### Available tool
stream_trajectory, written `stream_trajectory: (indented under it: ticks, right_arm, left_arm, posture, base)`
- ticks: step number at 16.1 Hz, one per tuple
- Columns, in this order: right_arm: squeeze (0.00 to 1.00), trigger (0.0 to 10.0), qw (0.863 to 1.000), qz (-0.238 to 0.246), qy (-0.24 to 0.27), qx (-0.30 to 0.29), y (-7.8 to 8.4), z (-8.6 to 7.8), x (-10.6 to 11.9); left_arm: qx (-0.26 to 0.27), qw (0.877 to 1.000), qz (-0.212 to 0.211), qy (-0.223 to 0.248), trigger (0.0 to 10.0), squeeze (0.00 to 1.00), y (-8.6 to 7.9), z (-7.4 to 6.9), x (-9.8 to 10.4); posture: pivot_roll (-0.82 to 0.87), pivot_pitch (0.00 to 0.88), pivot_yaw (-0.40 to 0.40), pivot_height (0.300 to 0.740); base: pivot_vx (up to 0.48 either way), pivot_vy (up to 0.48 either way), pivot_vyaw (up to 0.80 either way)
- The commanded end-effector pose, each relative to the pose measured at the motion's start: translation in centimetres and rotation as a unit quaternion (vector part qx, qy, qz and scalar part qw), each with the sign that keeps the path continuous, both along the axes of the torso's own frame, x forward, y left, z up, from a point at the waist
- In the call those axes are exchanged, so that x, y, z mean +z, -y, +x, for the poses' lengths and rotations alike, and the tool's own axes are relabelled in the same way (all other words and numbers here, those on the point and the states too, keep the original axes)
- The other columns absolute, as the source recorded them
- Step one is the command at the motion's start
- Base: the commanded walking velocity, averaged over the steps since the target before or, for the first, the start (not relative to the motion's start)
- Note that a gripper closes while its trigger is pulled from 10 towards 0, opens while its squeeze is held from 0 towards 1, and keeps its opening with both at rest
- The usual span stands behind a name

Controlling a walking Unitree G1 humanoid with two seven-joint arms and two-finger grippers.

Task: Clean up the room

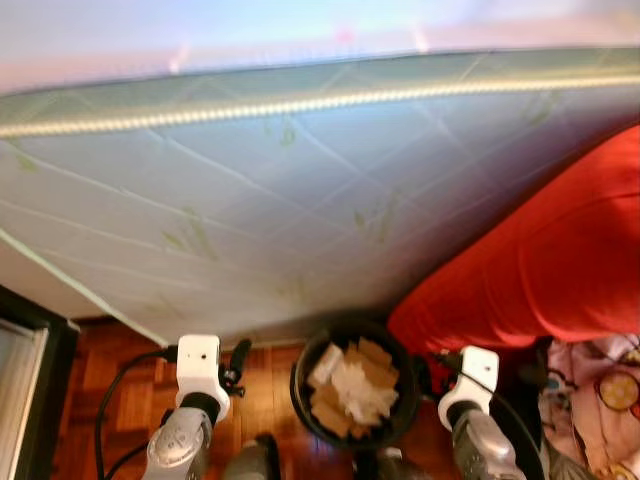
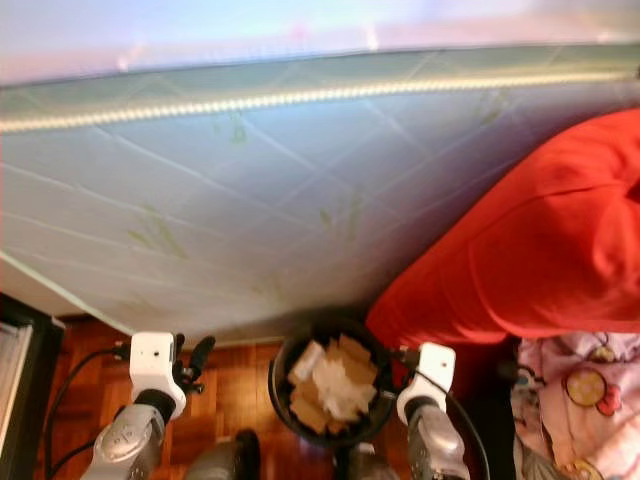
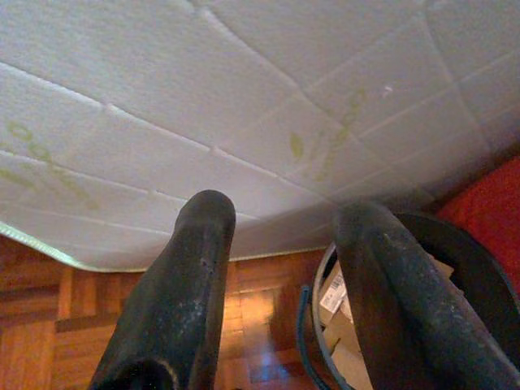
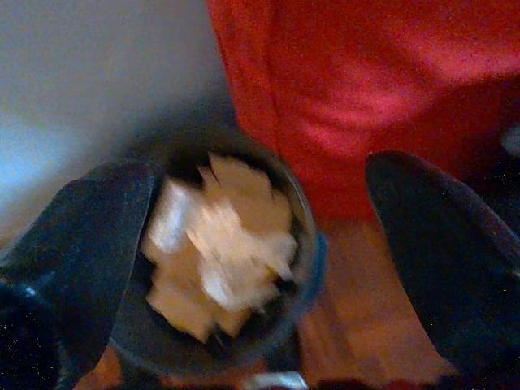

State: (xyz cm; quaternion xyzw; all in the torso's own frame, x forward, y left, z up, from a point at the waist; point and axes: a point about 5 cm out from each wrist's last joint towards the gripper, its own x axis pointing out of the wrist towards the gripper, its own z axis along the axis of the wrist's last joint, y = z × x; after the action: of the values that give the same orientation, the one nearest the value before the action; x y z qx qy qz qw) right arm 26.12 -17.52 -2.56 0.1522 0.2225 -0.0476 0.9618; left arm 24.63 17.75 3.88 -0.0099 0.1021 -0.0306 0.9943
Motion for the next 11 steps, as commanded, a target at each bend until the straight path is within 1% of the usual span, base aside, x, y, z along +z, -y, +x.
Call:
stream_trajectory:
  ticks: [1,3,5,6,7,10,11]
  right_arm:
    - [0.00,10.0,1.000,0.016,0.007,-0.010,0.0,-0.5,-0.2]
    - [0.00,10.0,0.999,0.020,0.020,-0.015,-0.1,-0.3,0.0]
    - [0.00,10.0,0.999,0.019,0.023,-0.012,-0.3,-0.3,0.0]
    - [0.00,10.0,1.000,0.015,0.018,-0.006,-0.5,-0.5,-0.2]
    - [0.00,10.0,1.000,0.013,0.016,-0.004,-0.5,-0.6,-0.2]
    - [0.00,10.0,0.999,-0.001,-0.031,0.022,-0.5,-1.7,-1.4]
    - [0.00,10.0,0.998,-0.007,-0.049,0.026,-0.4,-2.1,-1.8]
  left_arm:
    - [-0.002,1.000,0.007,-0.017,10.0,0.00,-0.4,-0.2,-1.2]
    - [-0.012,1.000,0.005,-0.025,10.0,0.00,-0.2,0.3,-1.8]
    - [-0.017,0.999,0.007,-0.038,10.0,0.00,-0.3,0.7,-2.5]
    - [-0.010,0.999,0.006,-0.048,10.0,0.00,-0.7,0.8,-3.0]
    - [-0.008,0.999,0.005,-0.050,10.0,0.00,-0.7,0.8,-3.1]
    - [-0.005,0.997,0.001,-0.080,10.0,0.00,-0.7,0.8,-4.7]
    - [-0.003,0.996,0.001,-0.094,10.0,0.00,-0.7,0.6,-5.3]
  posture:
    - [0.14,0.084,-0.002,0.740]
    - [0.12,0.043,0.011,0.740]
    - [0.11,0.005,0.016,0.740]
    - [0.10,0.000,0.014,0.740]
    - [0.10,0.000,0.012,0.740]
    - [0.08,0.000,0.002,0.740]
    - [0.08,0.000,-0.003,0.740]
  base:
    - [0.000,0.000,0.00]
    - [0.000,0.000,0.00]
    - [0.000,0.000,0.00]
    - [0.000,0.000,0.00]
    - [0.000,0.000,0.00]
    - [0.000,0.000,0.00]
    - [0.000,0.000,0.00]
